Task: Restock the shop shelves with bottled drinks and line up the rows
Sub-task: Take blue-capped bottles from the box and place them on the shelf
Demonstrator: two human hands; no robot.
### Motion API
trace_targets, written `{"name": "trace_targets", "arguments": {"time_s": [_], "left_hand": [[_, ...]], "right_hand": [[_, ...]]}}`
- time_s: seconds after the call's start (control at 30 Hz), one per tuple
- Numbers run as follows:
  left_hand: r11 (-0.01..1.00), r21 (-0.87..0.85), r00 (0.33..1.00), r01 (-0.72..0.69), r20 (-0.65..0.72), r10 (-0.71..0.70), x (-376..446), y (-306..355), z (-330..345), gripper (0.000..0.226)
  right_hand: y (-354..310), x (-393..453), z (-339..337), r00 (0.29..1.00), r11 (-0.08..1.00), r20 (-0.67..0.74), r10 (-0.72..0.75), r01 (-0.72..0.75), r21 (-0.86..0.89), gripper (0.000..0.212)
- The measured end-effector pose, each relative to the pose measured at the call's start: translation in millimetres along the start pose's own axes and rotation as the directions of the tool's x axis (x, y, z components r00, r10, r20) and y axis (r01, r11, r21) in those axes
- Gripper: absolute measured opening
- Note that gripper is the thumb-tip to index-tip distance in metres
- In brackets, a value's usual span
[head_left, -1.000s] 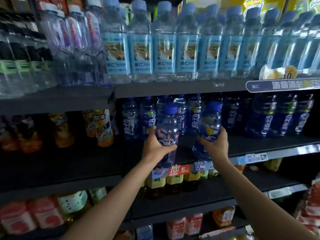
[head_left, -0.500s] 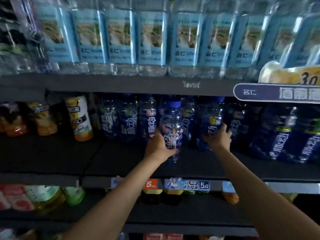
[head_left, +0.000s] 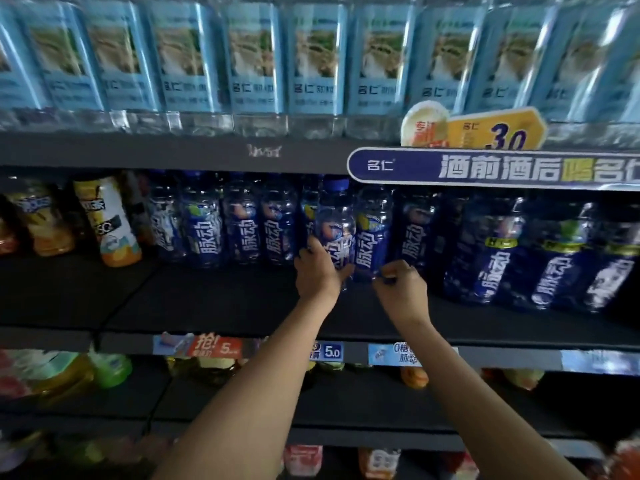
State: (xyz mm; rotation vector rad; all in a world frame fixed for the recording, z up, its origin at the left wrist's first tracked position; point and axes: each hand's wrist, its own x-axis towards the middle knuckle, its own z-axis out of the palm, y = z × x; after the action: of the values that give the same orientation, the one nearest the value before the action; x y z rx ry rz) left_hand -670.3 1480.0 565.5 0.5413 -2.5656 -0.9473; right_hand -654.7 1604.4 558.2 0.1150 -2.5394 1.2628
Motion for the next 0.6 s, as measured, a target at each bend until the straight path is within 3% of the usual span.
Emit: {"name": "trace_targets", "arguments": {"time_s": [0.1, 0.17, 0.3, 0.37, 0.43, 0.5, 0.6], "left_hand": [[1.000, -0.003, 0.991, 0.004, 0.134, -0.003, 0.2, -14.2, -14.7, 0.087], [0.996, -0.090, 0.982, -0.026, 0.184, 0.043, -9.7, -37.1, -37.7, 0.070], [0.983, -0.153, 0.994, -0.102, 0.012, 0.105, -48.5, -116.3, -104.7, 0.034], [0.981, -0.185, 0.992, -0.063, -0.115, 0.042, -65.8, -170.1, -139.9, 0.022], [0.939, -0.334, 0.962, 0.077, -0.221, -0.158, -83.5, -231.1, -179.6, 0.011], [0.800, -0.549, 0.874, 0.241, -0.234, -0.425, -109.0, -295.2, -222.0, 0.018], [0.705, -0.497, 0.789, 0.505, -0.064, -0.611, -173.0, -390.5, -275.7, 0.024]], "right_hand": [[-10.8, -11.4, 1.9, 0.995, 0.997, 0.065, -0.075, 0.074, 0.008, 0.018], [-23.1, -18.5, 9.3, 0.980, 0.991, 0.151, -0.130, 0.134, -0.016, 0.020], [-70.5, -37.9, 39.6, 0.936, 0.968, 0.256, -0.242, 0.252, -0.006, 0.020], [-106.6, -56.2, 70.2, 0.888, 0.938, 0.317, -0.332, 0.345, 0.017, 0.017], [-149.5, -82.9, 112.3, 0.815, 0.905, 0.407, -0.413, 0.419, 0.078, 0.017], [-195.0, -121.7, 160.3, 0.700, 0.866, 0.531, -0.477, 0.477, 0.148, 0.018], [-251.3, -199.7, 234.9, 0.416, 0.820, 0.773, -0.480, 0.526, 0.226, 0.021]]}}
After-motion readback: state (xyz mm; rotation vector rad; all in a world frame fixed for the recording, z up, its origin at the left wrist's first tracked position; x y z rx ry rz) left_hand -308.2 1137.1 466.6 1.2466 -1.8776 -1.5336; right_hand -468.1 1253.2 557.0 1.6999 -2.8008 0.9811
